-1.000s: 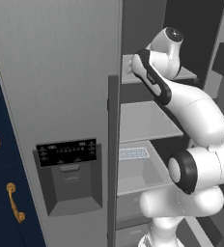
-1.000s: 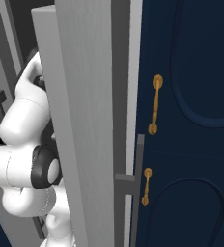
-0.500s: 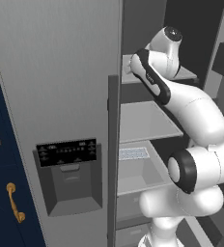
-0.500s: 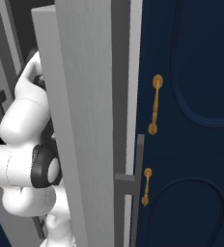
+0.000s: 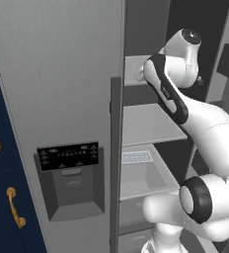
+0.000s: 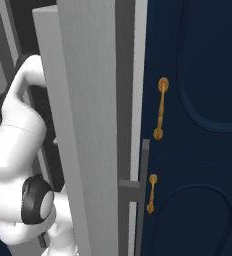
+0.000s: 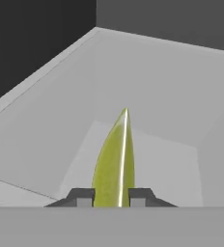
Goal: Grab a lemon wedge from the fridge and one ice cube from the ice bowl, and put them in the glass of lemonade.
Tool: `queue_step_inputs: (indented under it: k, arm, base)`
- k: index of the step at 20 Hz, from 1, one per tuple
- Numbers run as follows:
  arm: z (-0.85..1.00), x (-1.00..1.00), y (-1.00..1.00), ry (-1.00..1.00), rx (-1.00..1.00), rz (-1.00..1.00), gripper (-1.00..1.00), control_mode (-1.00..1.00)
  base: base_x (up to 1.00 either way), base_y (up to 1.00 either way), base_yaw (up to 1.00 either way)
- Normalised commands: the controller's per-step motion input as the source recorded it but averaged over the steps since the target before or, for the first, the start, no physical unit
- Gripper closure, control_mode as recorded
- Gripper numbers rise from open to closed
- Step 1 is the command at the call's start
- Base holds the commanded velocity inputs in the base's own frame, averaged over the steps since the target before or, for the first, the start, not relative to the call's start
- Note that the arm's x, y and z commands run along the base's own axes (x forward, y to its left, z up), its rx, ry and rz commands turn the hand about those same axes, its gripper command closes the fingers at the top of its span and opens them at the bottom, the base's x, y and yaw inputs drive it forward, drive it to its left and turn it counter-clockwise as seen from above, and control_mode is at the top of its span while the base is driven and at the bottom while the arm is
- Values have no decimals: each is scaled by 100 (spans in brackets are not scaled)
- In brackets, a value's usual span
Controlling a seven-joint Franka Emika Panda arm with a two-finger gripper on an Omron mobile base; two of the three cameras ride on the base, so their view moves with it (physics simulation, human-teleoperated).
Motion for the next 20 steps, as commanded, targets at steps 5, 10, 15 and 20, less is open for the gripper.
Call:
queue_step_inputs:
  k: [5, 10, 15, 20]
  arm:
    - [0, -100, -4, -4, 0, 0, 100, -100]
    - [0, -100, 0, -1, 0, 0, 100, -100]
    - [0, -97, -1, 0, 0, 0, 100, -100]
    - [-1, -84, -2, 0, 0, 0, 100, -100]
  base:
    - [0, 0, 0]
    - [0, 0, 0]
    - [0, 0, 0]
    - [0, 0, 0]
